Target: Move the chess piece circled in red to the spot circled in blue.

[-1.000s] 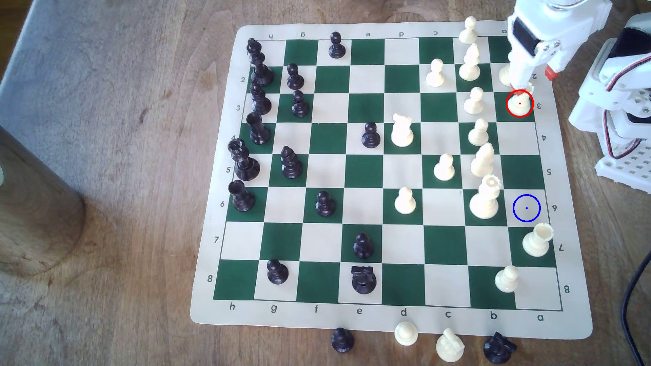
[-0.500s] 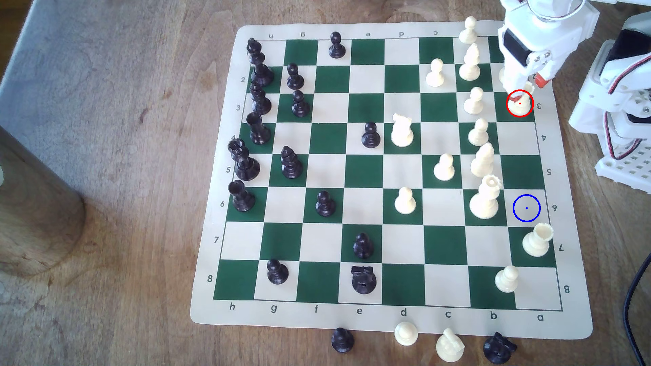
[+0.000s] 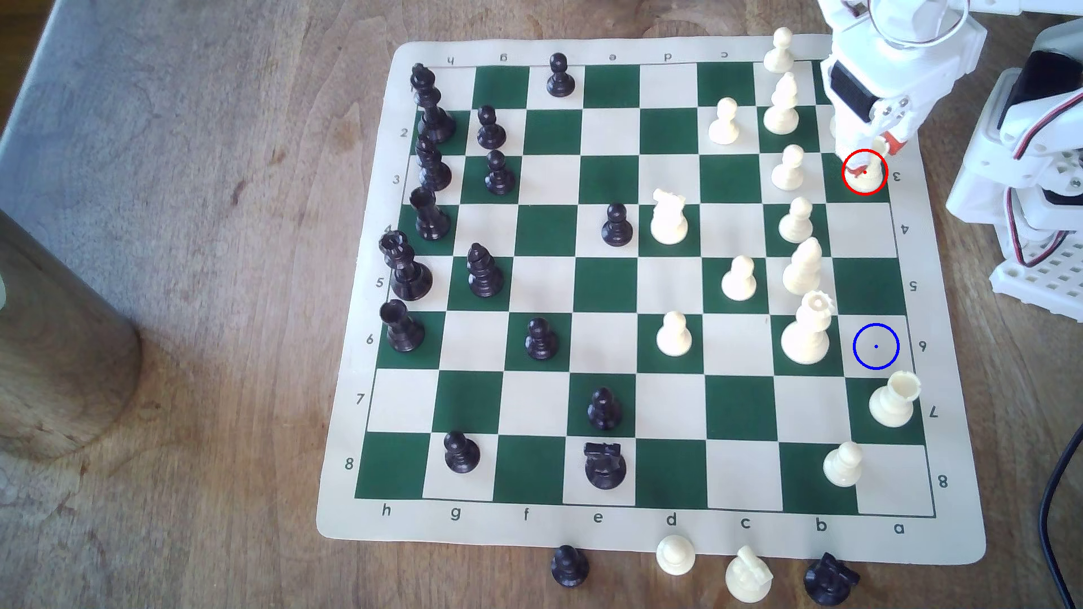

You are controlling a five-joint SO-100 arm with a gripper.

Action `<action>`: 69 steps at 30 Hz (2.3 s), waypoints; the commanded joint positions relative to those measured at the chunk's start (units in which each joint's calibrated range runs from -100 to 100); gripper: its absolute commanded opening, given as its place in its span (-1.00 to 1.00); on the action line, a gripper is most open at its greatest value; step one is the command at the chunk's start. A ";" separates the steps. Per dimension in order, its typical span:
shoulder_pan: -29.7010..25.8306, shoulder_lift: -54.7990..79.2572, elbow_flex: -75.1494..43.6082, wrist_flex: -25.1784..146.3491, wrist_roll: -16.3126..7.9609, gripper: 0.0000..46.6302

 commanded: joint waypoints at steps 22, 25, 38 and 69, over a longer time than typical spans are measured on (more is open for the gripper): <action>-8.07 -17.10 -15.25 16.82 1.17 -0.99; -16.13 -19.74 -15.88 18.78 0.34 -0.99; -37.71 -12.94 -15.97 11.25 -3.47 -0.99; -53.91 9.13 -8.54 -2.18 -6.35 -0.99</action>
